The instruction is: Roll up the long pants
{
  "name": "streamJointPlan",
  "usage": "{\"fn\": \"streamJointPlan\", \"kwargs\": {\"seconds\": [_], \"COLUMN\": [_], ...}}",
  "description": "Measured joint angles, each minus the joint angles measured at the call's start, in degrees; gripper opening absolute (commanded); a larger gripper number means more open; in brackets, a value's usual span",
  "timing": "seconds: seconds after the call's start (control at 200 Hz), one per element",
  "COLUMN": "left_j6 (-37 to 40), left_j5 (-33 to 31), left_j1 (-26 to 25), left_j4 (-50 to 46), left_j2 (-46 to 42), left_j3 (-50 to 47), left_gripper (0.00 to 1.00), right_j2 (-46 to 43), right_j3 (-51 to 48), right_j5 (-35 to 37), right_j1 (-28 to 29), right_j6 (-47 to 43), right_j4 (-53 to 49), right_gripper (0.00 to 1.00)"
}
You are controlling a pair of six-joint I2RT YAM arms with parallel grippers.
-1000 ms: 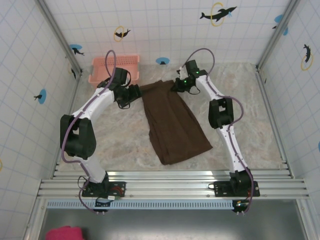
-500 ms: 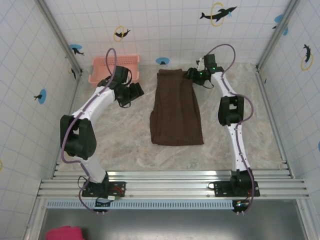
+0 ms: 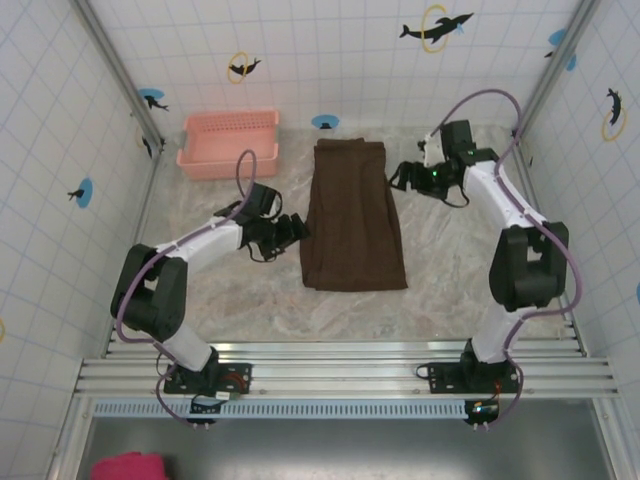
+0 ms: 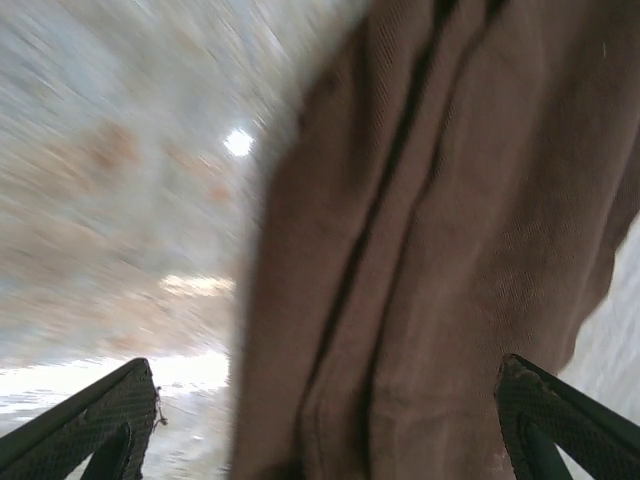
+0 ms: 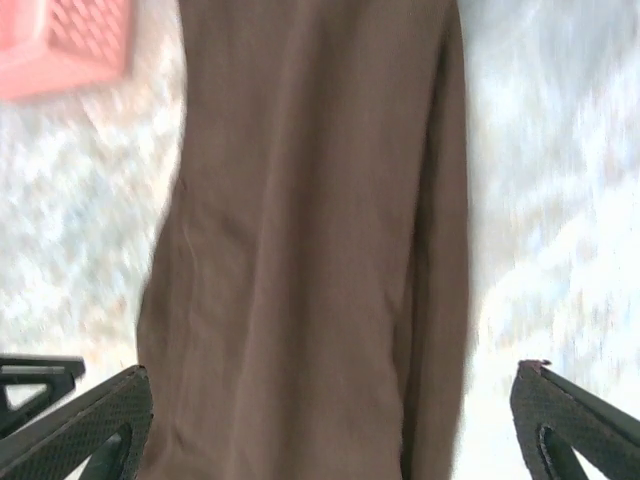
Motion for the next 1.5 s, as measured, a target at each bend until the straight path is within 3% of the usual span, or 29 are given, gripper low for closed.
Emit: {"fn": "streamJointPlan", "kwargs": {"seconds": [0.17,0.38,0.6,1.006,1.081,1.126,1.266,1.501], "left_j6": [-6.12,-12.59,-18.21,-25.77,-27.63,-28.98,-31.76,-33.27], "left_j5": [2.08,0.52,-7.48,-25.05,-27.93,-29.62,-32.68,-36.94], "left_j1": [-5.42,-10.62,-17.4,-27.1,-28.79,-29.79,-31.78,-32.3], "left_j4": [8.39,13.49,14.36,19.43,22.58,24.26,26.32,15.15], "left_j2": [-0.9,-7.26,-13.07,-8.41,-6.45,-5.22,-1.73,-5.25], "left_j3": [-8.61,-17.18,-20.9,-19.93,-19.69,-19.54,-19.21,-16.22], "left_gripper": [0.9,0.93,0.94,0.86,0.78,0.67,0.0,0.0], "right_j2": [-2.51,-10.95,-13.62,-18.49,-21.09,-22.43,-25.35,-26.1], "right_j3": [-12.68,-15.21,-14.78,-16.46,-17.53,-18.21,-20.33,-20.9], "right_j5": [2.64,5.55,6.12,5.51,5.31,5.31,5.35,9.4], "right_j1": [2.21,5.6,5.79,6.6,6.6,6.6,6.73,12.04], "right_j6": [0.63,0.74,-0.98,-3.06,-3.32,-3.58,-4.37,-5.99], "right_j4": [-1.42,-3.63,-5.2,-6.4,-6.64,-6.95,-8.22,-9.94], "right_gripper": [0.94,0.95,0.95,0.95,0.95,0.95,0.91,0.94]}}
